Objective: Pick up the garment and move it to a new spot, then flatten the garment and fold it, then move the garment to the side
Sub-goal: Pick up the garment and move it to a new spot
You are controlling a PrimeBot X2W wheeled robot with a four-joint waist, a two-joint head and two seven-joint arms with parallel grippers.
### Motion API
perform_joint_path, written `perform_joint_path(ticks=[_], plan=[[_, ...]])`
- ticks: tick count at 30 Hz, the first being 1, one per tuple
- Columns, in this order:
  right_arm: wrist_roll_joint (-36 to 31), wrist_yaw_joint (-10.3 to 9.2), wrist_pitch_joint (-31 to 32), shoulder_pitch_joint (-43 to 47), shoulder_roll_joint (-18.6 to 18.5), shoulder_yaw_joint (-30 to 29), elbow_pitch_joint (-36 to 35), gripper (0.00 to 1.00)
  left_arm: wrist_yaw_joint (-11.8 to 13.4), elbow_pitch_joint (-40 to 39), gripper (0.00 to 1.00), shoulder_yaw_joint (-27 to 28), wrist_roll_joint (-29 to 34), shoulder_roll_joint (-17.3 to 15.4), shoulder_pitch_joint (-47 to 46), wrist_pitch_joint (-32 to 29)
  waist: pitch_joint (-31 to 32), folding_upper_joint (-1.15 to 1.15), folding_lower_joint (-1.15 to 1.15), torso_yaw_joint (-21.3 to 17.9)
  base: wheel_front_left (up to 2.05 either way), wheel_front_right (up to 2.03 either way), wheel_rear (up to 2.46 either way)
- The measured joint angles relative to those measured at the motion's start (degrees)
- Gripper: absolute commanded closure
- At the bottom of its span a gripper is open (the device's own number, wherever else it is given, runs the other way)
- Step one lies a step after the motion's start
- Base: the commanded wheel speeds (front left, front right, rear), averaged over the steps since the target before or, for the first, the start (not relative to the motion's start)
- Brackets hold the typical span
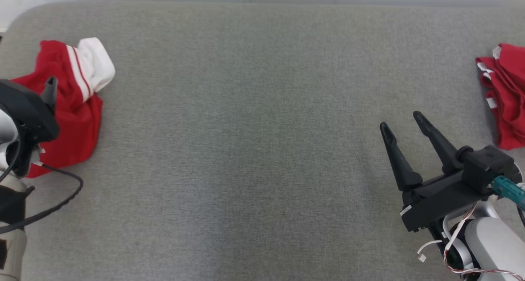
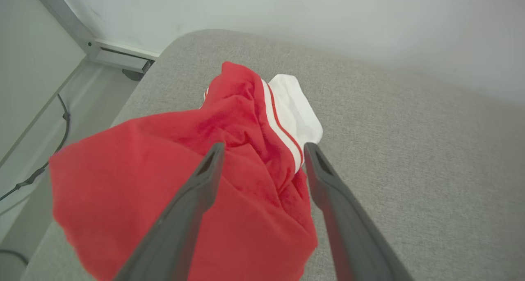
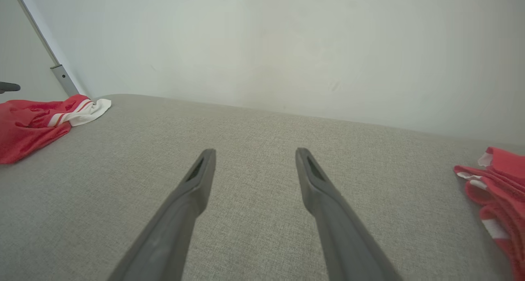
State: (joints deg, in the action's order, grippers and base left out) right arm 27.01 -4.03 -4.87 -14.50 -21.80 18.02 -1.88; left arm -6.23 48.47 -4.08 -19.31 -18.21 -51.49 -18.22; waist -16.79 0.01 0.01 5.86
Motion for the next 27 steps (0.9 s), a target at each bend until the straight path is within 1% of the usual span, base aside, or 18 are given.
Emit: perform_joint_path(ticks=[4, 11, 14, 15, 16, 17, 18, 24, 27], plan=[[-0.01, -0.08, 0.25, -0.24, -0.29, -0.74, -0.30, 0.00, 1.22, 3.13, 0.00, -1.15, 1.42, -0.30, -1.77, -2.54, -1.86, 0.00, 0.00, -1.26, 0.00, 0.00, 0.00], [-0.08, -0.31, 0.36, -0.54, -0.94, -1.52, -0.69, 0.00, 1.69, 7.47, 0.00, -4.03, 4.10, -0.98, -4.27, -6.60, -4.14, 0.00, 0.00, -2.34, 0.00, 0.00, 0.00], [-0.16, -0.34, 0.41, -1.43, -0.94, -1.52, -0.74, 0.00, 1.71, 9.32, 0.00, -4.42, 4.59, -1.20, -4.36, -7.57, -4.74, 0.00, -0.01, -2.38, 0.00, 0.00, 0.00], [-0.18, -0.34, 0.41, -1.47, -0.96, -1.53, -0.77, 0.00, 1.71, 9.80, 0.04, -4.59, 4.60, -1.09, -4.38, -8.05, -4.85, 0.00, -0.01, -2.35, 0.00, 0.00, 0.00], [-0.18, -0.34, 0.42, -1.44, -0.96, -1.52, -0.77, 0.00, 1.69, 10.13, 0.48, -5.09, 4.82, -1.02, -4.38, -8.26, -4.92, 0.00, 0.00, -2.30, 0.00, 0.00, 0.00], [-0.22, -0.34, 0.42, -1.44, -0.96, -1.52, -0.77, 0.00, 1.69, 10.26, 0.85, -5.42, 4.99, -0.93, -4.39, -8.28, -4.97, 0.00, 0.00, -2.25, 0.00, 0.00, 0.00], [-0.32, -0.34, 0.43, -1.44, -0.98, -1.53, -0.77, 0.00, 1.69, 10.42, 1.00, -5.45, 5.01, -0.81, -4.49, -8.28, -5.01, 0.00, -0.01, -2.20, 0.00, 0.00, 0.00], [-0.34, -0.53, 0.67, -1.40, -1.47, -1.92, -0.53, 0.00, 1.61, 11.35, 1.00, -6.12, 5.16, 0.40, -6.42, -7.70, -5.01, -0.01, -0.01, -1.53, 0.00, 0.00, 0.00], [-0.34, -0.53, 0.66, -1.43, -1.32, -1.75, -0.11, 0.00, 1.58, 11.34, 1.00, -5.27, 4.46, 1.49, -8.09, -6.13, -4.53, -0.01, -0.01, -1.20, 0.00, 0.00, 0.00]])
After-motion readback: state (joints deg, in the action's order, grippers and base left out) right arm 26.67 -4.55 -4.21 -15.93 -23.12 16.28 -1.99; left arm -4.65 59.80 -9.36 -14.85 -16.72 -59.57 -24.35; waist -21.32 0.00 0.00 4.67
